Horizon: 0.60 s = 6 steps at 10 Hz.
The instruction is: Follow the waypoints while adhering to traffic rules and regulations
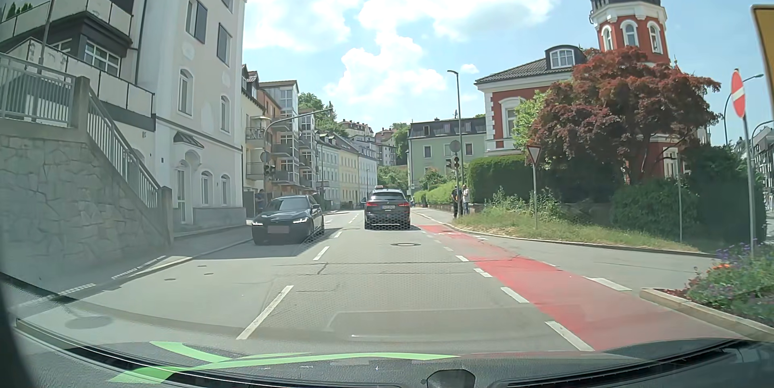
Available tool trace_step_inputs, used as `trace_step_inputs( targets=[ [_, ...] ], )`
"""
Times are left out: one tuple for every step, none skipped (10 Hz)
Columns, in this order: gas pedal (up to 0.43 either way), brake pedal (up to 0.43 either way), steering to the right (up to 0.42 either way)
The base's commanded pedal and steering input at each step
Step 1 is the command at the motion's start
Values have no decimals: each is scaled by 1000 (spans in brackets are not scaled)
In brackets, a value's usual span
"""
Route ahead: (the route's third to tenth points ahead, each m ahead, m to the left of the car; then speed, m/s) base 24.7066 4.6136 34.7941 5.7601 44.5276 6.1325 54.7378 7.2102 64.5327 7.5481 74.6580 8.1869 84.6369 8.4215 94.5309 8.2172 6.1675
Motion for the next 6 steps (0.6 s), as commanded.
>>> trace_step_inputs(
  targets=[
    [189,0,-55],
    [209,0,-55],
    [220,0,-54],
    [220,0,-52],
    [228,0,-45],
    [228,0,-41]
  ],
)
